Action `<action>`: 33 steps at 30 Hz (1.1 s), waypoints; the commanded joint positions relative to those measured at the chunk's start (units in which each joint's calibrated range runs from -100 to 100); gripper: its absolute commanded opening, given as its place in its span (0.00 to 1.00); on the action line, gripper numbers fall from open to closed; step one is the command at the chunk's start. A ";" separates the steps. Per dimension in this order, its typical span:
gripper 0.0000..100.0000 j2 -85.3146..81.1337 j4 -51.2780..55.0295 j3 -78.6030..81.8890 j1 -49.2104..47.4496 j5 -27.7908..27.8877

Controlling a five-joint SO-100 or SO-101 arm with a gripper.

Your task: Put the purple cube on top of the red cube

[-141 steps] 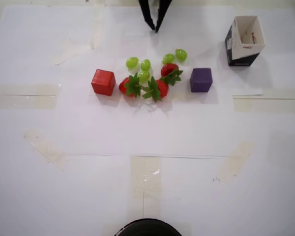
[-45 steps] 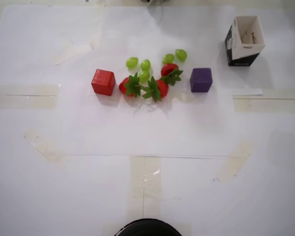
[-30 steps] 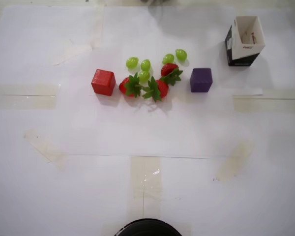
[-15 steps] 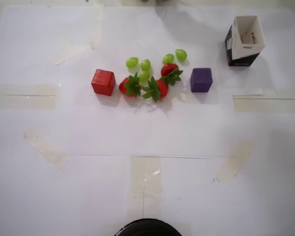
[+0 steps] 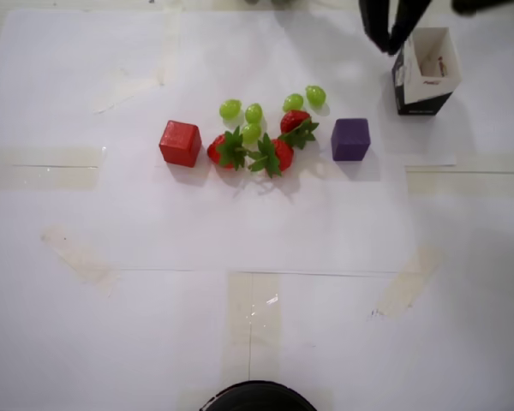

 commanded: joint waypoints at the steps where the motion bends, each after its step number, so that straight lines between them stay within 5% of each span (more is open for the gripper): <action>1: 0.00 4.17 0.53 -6.64 -0.03 0.24; 13: 0.00 7.70 -7.31 0.08 1.37 -0.15; 26: 0.24 6.15 -20.30 12.90 1.95 -1.27; 33: 0.26 6.58 -19.98 13.54 1.73 -2.69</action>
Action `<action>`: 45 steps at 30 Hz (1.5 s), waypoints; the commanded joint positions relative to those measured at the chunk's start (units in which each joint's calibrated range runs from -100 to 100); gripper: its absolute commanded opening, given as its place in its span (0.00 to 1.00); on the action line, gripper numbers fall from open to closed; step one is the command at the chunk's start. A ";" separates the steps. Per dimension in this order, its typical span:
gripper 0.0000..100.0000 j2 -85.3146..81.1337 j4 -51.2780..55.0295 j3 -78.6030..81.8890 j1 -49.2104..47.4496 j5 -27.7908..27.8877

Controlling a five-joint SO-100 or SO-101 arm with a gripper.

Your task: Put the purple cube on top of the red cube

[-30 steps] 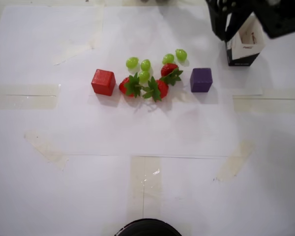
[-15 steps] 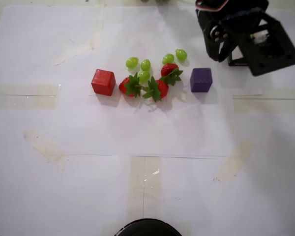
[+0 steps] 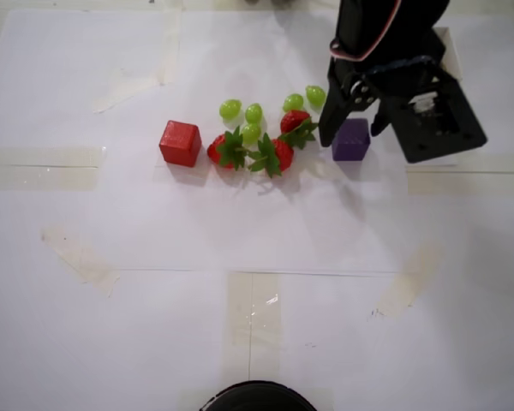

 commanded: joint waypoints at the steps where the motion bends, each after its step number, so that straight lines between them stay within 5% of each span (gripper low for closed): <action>1: 0.26 -2.24 -0.61 0.87 0.09 -1.07; 26: 0.29 -0.26 -6.90 7.32 -1.82 -4.25; 45: 0.16 -2.32 -8.45 11.60 -2.41 -5.57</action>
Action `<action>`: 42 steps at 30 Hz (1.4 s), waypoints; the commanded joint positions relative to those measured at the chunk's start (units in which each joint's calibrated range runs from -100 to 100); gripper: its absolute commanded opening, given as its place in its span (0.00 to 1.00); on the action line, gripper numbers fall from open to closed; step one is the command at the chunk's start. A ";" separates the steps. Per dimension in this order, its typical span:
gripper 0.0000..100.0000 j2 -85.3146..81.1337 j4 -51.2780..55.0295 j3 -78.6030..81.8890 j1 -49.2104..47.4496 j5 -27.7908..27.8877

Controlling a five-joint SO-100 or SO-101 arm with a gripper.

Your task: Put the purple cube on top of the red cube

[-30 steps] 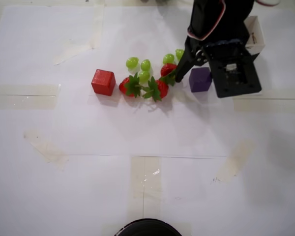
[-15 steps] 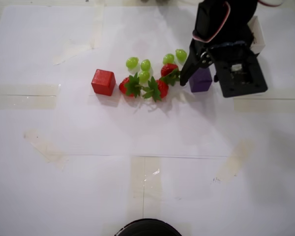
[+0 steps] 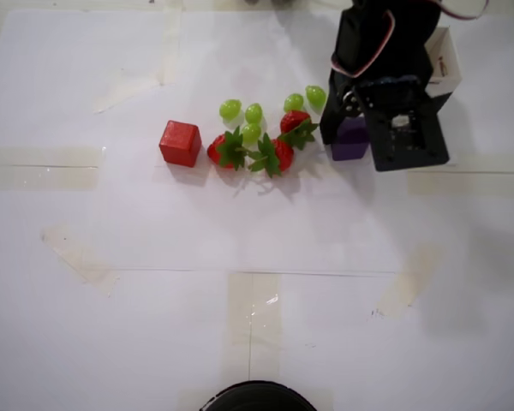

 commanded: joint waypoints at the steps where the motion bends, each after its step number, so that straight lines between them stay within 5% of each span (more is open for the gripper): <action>1: 0.15 -2.42 -1.67 0.56 -0.84 -0.49; 13: 0.09 -7.75 -0.61 0.10 0.48 0.88; 30: 0.08 -12.56 36.81 -31.35 9.75 7.77; 42: 0.08 -14.20 37.54 -37.53 21.73 12.75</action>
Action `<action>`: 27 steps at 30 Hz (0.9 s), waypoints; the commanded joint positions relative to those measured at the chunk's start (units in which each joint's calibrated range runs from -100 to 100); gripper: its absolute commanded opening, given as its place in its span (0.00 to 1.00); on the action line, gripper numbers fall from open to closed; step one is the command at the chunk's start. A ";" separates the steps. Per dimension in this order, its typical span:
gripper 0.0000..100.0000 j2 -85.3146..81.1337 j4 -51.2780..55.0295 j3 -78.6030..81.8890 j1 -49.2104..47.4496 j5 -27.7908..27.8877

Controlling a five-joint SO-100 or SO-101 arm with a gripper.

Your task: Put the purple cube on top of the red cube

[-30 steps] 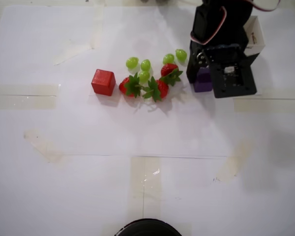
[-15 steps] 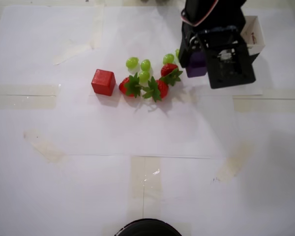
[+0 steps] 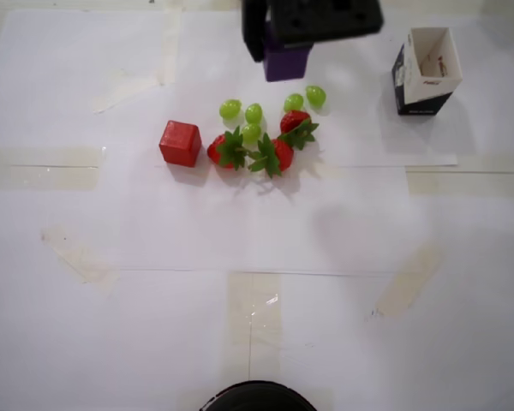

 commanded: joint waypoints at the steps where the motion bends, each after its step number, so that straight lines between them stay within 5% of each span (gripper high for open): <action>1: 0.08 -4.40 0.62 -5.23 4.86 1.47; 27: 0.06 7.98 -12.04 -3.86 15.38 9.28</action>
